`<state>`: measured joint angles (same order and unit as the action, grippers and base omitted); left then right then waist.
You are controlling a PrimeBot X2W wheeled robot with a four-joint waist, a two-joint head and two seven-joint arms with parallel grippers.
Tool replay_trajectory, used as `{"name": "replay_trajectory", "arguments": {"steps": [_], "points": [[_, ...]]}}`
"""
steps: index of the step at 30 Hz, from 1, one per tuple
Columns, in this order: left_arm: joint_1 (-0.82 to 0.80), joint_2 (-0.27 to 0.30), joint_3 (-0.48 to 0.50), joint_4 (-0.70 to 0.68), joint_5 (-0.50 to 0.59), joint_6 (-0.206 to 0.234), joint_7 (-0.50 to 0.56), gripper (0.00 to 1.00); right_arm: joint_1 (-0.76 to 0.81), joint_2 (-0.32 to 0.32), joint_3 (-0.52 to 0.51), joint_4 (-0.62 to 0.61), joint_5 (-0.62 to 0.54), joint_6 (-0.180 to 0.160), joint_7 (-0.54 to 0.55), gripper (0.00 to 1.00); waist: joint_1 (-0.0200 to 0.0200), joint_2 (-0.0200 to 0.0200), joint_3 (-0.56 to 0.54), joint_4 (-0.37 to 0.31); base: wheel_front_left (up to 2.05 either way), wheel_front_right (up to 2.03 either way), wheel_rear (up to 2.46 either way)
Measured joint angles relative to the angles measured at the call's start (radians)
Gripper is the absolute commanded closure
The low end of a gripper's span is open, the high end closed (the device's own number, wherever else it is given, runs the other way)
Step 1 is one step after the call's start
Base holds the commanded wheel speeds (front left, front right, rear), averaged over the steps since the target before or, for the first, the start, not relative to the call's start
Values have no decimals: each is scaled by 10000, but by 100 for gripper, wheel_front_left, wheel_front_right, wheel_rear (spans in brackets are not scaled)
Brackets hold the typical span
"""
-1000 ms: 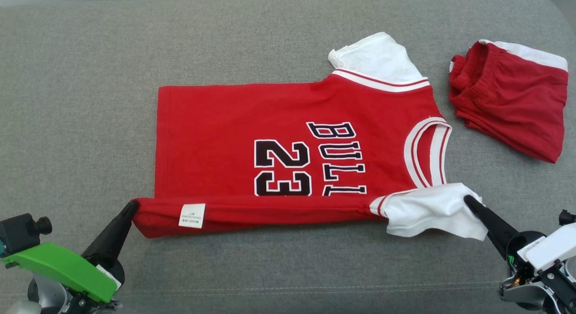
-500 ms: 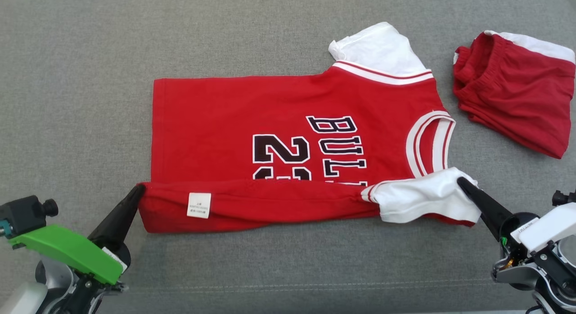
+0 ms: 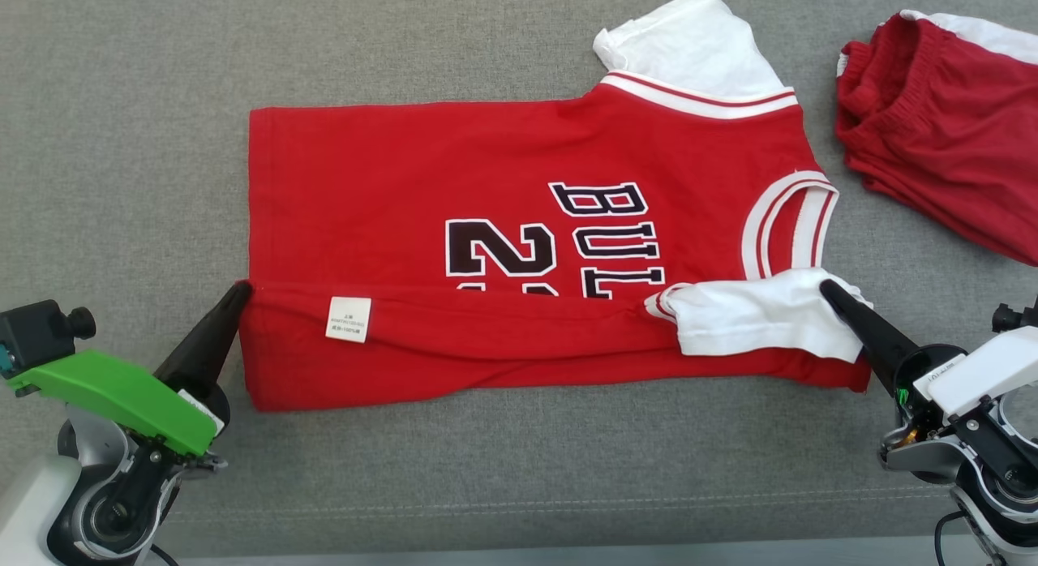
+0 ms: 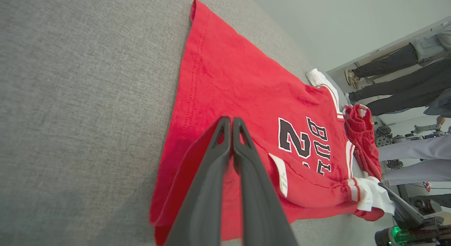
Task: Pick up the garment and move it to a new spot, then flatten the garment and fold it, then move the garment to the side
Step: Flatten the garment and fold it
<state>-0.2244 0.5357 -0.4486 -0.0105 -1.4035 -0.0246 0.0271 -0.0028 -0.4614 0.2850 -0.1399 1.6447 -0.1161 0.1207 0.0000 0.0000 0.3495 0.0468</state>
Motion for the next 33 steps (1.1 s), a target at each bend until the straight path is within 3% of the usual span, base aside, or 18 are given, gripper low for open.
{"name": "replay_trajectory", "arguments": {"steps": [5,6,7,8,9,10,11,12,20,29,33], "points": [[-291,-138,-21,424,81,0,0,94,-176,67,67,217,-38,-2,-10,100,0,0,300,-48,0,0,0],[-325,-173,-23,539,81,0,-2,91,-203,79,79,276,-102,-4,-13,75,0,0,346,-59,0,0,0],[-362,-207,-46,662,88,0,-4,84,-241,100,73,359,-140,-4,-71,62,0,0,388,-70,0,0,0],[-404,-245,-75,788,98,0,-4,65,-291,125,73,451,-171,-4,-115,55,0,0,417,-79,0,0,0],[-443,-295,-109,899,121,0,-4,56,-323,140,75,506,-174,-4,-115,42,0,0,435,-86,0,0,0],[-471,-339,-142,1011,180,-2,-6,40,-349,159,84,545,-184,-4,-115,8,0,0,440,-89,0,0,0],[-484,-382,-165,1114,232,-6,-19,8,-384,176,100,608,-198,-4,-119,0,0,0,430,-91,0,0,0],[-500,-443,-176,1266,311,-12,-33,0,-429,209,113,692,-238,-4,-146,0,0,0,406,-92,0,0,0],[-534,-834,-360,2008,399,-207,-207,0,-523,462,77,1122,-341,13,-337,0,0,0,-25,-99,0,0,0],[-308,-1037,102,2408,593,-286,-1323,0,-122,548,-117,1183,-458,407,-846,0,0,0,-787,-106,0,0,0],[485,-1609,199,2309,232,-368,-1697,0,854,614,-132,1177,-433,516,-1066,0,0,0,-1249,-91,0,0,0]]}}
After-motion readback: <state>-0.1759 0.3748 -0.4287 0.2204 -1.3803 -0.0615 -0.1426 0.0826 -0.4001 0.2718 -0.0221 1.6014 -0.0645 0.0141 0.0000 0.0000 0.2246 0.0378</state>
